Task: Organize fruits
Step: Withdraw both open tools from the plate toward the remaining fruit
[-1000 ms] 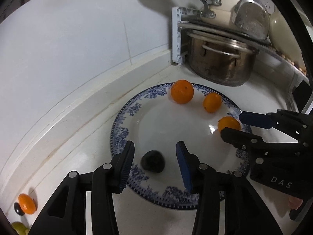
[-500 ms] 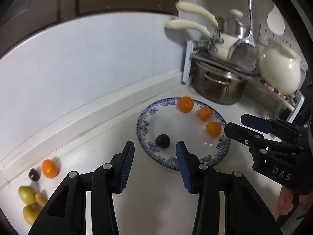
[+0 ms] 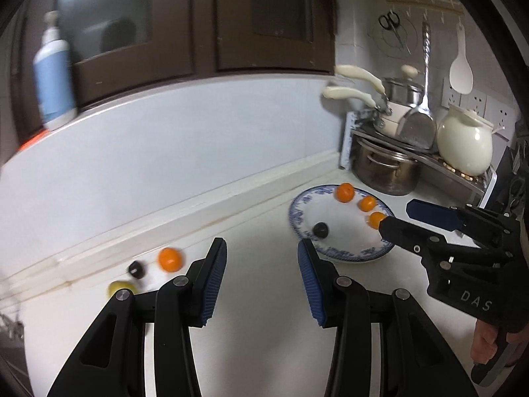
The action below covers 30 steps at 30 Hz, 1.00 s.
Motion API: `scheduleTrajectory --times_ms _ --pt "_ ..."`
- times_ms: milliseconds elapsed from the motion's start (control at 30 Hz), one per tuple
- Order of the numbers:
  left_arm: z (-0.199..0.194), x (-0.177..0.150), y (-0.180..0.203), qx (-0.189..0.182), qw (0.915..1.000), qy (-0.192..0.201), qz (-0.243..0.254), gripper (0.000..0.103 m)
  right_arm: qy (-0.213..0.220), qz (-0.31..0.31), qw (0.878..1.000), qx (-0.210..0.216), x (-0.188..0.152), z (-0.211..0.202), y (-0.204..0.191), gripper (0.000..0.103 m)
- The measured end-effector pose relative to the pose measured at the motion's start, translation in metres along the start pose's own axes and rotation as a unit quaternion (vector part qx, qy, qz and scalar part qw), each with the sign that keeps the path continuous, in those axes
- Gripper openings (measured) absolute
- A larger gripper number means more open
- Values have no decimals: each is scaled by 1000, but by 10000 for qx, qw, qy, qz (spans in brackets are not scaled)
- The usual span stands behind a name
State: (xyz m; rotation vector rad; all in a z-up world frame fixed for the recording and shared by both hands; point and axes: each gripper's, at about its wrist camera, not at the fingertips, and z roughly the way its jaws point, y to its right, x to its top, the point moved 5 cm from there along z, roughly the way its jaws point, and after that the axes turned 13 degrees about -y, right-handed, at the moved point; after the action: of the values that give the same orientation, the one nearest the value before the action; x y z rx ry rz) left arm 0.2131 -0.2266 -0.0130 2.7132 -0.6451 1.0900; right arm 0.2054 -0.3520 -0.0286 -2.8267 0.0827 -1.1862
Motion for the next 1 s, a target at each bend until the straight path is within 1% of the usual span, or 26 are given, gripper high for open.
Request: scheduleTrajectory --times_ms 100,167,267,433,567,633,667,833,1000 --pt "-15 -12 -20 62 9999 41 -156 45 22 -173 9998 101 -4 -7 -24 48" --pt "-26 -20 -32 121 9996 79 -259 49 40 -271 9995 157 -8 -12 -41 48" --pt "-42 -32 -49 234 9990 136 -353 49 27 -410 9988 252 -13 -15 -63 48" --pt "-62 -51 -73 414 9981 192 -420 52 20 -595 9975 384 -23 -18 -95 48" --pt "-71 -64 -89 513 9975 202 -442 53 -64 -720 9959 536 -32 -16 -119 48" --pt "-74 -70 -96 575 9973 212 -410 54 -72 -763 9955 564 -35 -14 -129 53" --pt "-76 -74 -101 623 9971 210 -386 55 -78 -774 9953 573 -37 -13 -133 58" --pt "-80 -89 -118 695 9970 219 -259 55 -67 -939 9937 608 -44 -7 -158 58" --pt "-76 -102 -131 778 9967 237 -36 55 -114 -1126 9917 612 -52 1 -179 58"
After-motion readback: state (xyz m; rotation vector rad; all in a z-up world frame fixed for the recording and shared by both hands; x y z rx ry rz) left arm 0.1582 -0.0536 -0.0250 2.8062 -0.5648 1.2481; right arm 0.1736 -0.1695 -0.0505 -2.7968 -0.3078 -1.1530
